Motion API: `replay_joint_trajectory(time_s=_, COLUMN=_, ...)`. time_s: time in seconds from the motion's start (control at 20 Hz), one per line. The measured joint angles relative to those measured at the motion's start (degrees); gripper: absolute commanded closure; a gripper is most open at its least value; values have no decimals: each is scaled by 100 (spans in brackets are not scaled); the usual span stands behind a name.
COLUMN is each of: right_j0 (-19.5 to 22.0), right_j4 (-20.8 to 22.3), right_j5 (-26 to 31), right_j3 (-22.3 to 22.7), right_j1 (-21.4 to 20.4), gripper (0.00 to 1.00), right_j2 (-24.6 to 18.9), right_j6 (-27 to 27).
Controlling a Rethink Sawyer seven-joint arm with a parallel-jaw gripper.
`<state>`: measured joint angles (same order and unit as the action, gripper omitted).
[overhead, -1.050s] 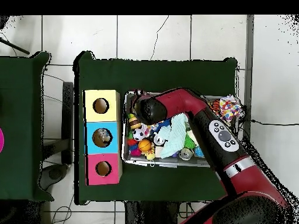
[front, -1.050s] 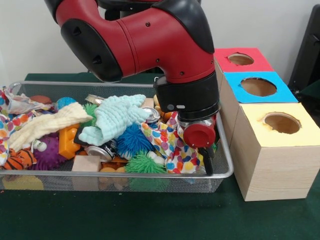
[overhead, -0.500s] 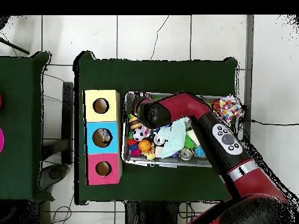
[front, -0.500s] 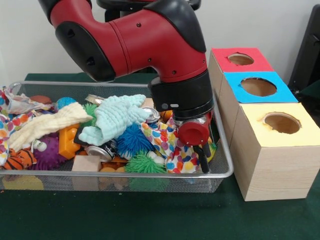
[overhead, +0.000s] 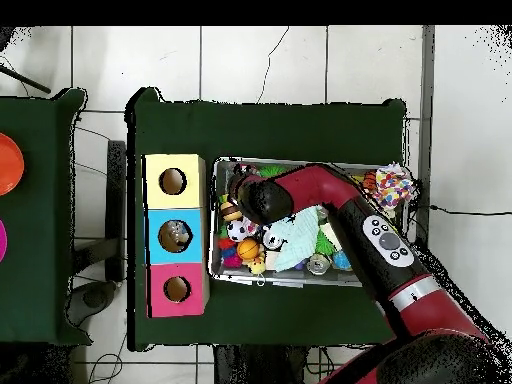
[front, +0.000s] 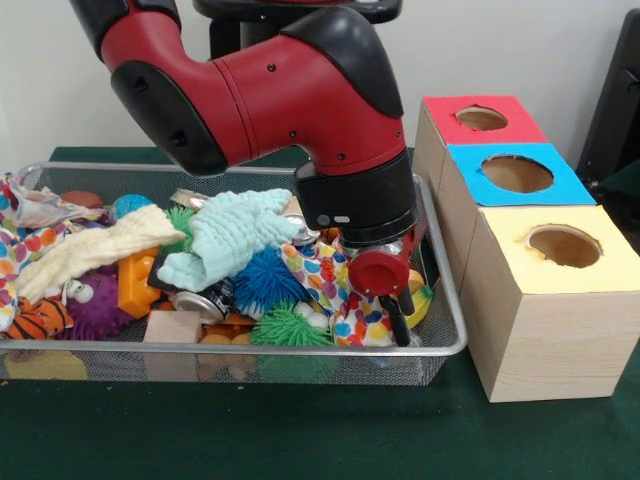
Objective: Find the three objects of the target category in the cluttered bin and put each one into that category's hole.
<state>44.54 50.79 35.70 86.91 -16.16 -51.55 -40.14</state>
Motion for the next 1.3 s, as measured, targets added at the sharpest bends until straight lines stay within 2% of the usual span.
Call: replay_joint_trajectory(time_s=1.3, right_j0=9, right_j4=58, right_j5=-2, right_j3=-3, right_j1=204, gripper=0, right_j2=41, right_j6=0)
